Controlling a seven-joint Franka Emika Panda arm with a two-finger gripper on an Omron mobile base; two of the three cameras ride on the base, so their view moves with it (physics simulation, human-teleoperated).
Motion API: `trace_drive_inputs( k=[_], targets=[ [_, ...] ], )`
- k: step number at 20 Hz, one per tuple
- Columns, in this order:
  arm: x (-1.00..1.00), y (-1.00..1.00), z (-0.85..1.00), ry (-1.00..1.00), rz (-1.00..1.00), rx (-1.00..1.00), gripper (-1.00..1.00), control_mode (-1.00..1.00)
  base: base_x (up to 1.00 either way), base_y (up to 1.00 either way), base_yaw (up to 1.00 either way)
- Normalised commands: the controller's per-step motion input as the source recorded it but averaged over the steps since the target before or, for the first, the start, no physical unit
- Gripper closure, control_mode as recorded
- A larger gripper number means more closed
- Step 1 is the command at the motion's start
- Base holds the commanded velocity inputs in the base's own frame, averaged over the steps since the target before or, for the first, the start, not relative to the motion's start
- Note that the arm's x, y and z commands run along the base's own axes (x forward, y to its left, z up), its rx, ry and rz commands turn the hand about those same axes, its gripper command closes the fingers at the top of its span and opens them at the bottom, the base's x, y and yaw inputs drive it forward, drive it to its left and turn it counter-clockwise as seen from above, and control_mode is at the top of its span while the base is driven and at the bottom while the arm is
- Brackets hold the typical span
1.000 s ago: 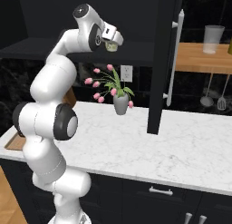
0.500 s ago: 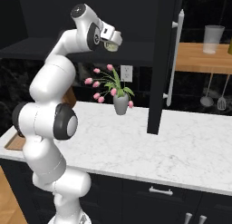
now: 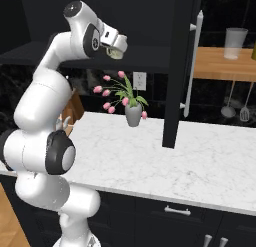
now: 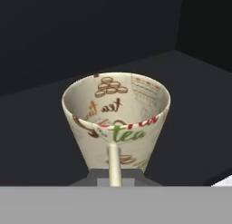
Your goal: Pick the kettle from the counter and place it on the tray. Then pick the mug from the cabinet and place it on the tray. Then close the cabinet doors.
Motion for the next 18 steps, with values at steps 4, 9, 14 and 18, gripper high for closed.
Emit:
trace_drive_inputs(
  k=[4,9,14,18],
  targets=[
    [-0.92,0.10,0.00,-0.07,0.01,0.01,1.00,-1.00,0.00,0.00,0.00],
    [-0.98,0.18,0.00,0.00,0.13,0.07,1.00,-1.00,0.00,0.00,0.00],
    [-0.98,0.32,-0.08,0.00,0.30,0.01,1.00,-1.00,0.00,0.00,0.00],
    [-0.99,0.42,-0.18,0.00,0.39,0.00,1.00,-1.00,0.00,0.00,0.00]
  ],
)
